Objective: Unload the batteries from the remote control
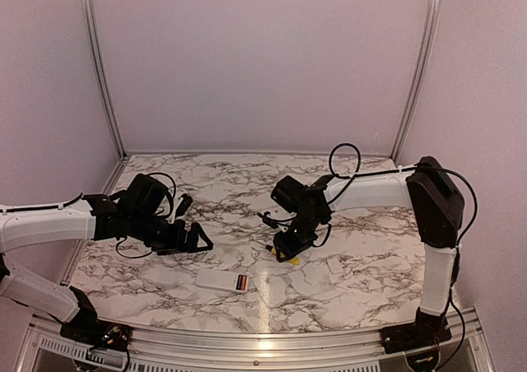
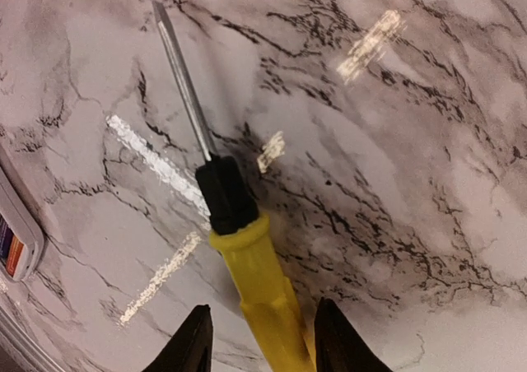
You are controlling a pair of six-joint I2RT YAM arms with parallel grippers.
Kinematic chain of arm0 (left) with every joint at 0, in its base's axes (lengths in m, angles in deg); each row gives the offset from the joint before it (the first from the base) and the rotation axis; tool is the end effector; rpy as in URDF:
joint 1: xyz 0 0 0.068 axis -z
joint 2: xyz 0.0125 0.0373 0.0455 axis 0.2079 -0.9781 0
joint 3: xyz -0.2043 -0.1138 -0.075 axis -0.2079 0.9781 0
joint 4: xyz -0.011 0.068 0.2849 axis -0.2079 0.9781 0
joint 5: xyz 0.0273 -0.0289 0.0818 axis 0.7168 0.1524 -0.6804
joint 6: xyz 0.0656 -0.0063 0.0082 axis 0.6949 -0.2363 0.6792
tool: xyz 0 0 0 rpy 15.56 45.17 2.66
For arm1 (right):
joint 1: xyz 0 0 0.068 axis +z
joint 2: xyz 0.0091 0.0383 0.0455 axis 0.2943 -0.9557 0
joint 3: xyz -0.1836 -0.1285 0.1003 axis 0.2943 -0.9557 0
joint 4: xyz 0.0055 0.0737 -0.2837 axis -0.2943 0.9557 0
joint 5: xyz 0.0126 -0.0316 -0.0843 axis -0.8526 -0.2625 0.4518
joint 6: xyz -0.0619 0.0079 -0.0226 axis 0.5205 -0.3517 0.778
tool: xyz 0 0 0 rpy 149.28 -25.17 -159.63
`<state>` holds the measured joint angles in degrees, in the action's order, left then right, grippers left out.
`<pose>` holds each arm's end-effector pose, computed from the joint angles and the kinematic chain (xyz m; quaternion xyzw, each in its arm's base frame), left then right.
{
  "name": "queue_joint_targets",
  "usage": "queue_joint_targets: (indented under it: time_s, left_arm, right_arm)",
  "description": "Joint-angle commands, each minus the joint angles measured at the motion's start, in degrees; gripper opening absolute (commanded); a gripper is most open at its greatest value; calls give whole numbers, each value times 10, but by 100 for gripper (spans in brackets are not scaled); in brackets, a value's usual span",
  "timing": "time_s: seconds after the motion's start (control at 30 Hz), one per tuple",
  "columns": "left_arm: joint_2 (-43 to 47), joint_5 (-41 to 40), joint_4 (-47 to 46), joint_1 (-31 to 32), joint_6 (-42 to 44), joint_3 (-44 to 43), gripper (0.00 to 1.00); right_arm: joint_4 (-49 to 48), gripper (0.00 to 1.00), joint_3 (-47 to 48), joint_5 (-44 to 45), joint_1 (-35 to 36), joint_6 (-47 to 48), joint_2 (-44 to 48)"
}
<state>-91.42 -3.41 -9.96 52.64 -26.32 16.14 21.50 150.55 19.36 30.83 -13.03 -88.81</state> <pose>0.2166 -0.2083 0.1540 0.1132 0.9234 -0.3227 0.1745 0.2662 0.3088 0.0959 -0.3341 0.9314 0.1313 0.0603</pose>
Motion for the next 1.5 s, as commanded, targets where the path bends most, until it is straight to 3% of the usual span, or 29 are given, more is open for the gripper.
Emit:
queue_joint_targets:
  time_s: [0.0,0.4,0.57,0.9,1.23,1.47]
  left_arm:
    - [23,-9,6,-3,-6,-9,98]
    - [61,5,12,-5,-5,-27,98]
    - [90,34,13,-6,15,-44,96]
    - [154,118,-31,-11,61,-59,92]
    - [121,279,-141,-27,25,-76,79]
    - [66,332,-257,-26,-34,-85,69]
  right_arm:
    - [-18,34,2,-3,5,9,-7]
    - [-33,0,-8,-7,5,33,-4]
    - [-23,0,6,-56,5,41,40]
    - [29,0,30,-257,4,39,149]
    - [-46,0,8,-457,5,-43,248]
    - [-88,0,1,-496,6,-88,270]
